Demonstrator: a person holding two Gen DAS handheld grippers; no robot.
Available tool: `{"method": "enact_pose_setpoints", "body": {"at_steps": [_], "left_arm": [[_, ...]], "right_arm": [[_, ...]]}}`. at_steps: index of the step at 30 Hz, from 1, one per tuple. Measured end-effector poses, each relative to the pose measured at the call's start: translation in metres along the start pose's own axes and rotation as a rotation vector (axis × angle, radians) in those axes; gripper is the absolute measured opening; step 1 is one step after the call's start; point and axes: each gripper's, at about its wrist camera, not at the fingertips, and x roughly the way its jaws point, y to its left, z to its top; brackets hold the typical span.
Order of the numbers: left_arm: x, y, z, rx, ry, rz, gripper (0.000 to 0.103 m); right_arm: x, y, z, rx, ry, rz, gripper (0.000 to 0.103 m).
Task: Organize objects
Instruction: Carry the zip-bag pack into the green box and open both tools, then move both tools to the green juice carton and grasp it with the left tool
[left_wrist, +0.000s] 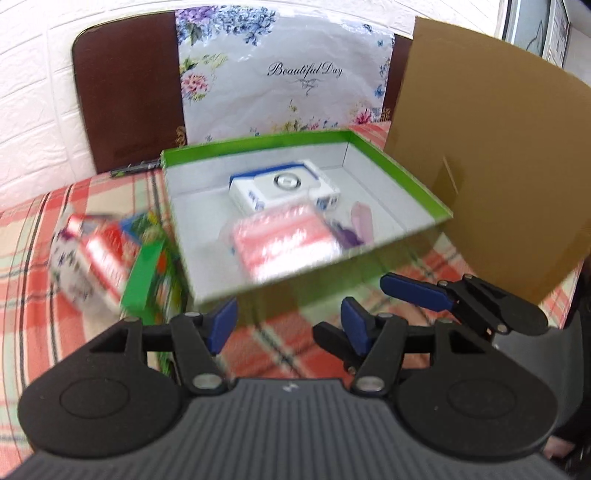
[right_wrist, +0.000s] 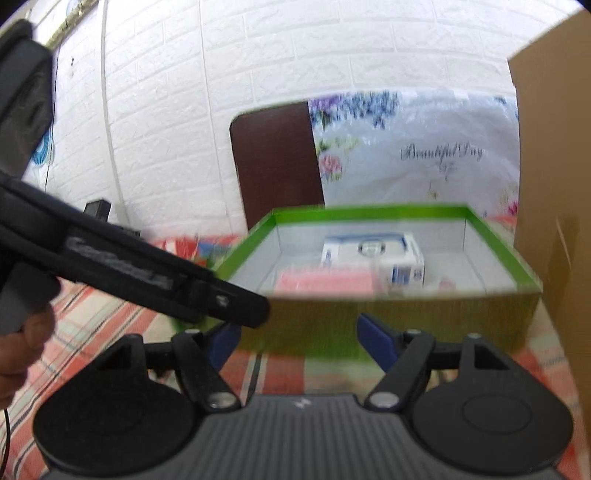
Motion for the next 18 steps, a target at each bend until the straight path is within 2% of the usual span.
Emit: {"method": "enact_pose_setpoints", "body": {"at_steps": [5,7,10,15,18], "left_arm": [[-0.001,0.021,-0.040,-0.040,0.062,0.045,0.064],[0.000,0.037,-0.055,-0.075,0.091,0.077,0.064],[-0.001,0.065,-0.075,-0.149,0.121,0.118,0.064],[-0.016,0.102,-0.091,-0.216,0.080,0.195,0.064],[-0.024,0.124,-0.094,-0.279,0.060,0.211,0.064]], "right_arm": [[-0.001,0.009,-0.025,0.032,0.114,0.040,0.069],[0.002,0.015,-0.030,0.032,0.154,0.062,0.065],[0.008,0.030,-0.035,-0.004,0.183,0.081,0.065],[0.021,0.061,-0.034,-0.084,0.220,0.127,0.065],[0.025,0.082,-0.021,-0.157,0.185,0.148,0.062]]}}
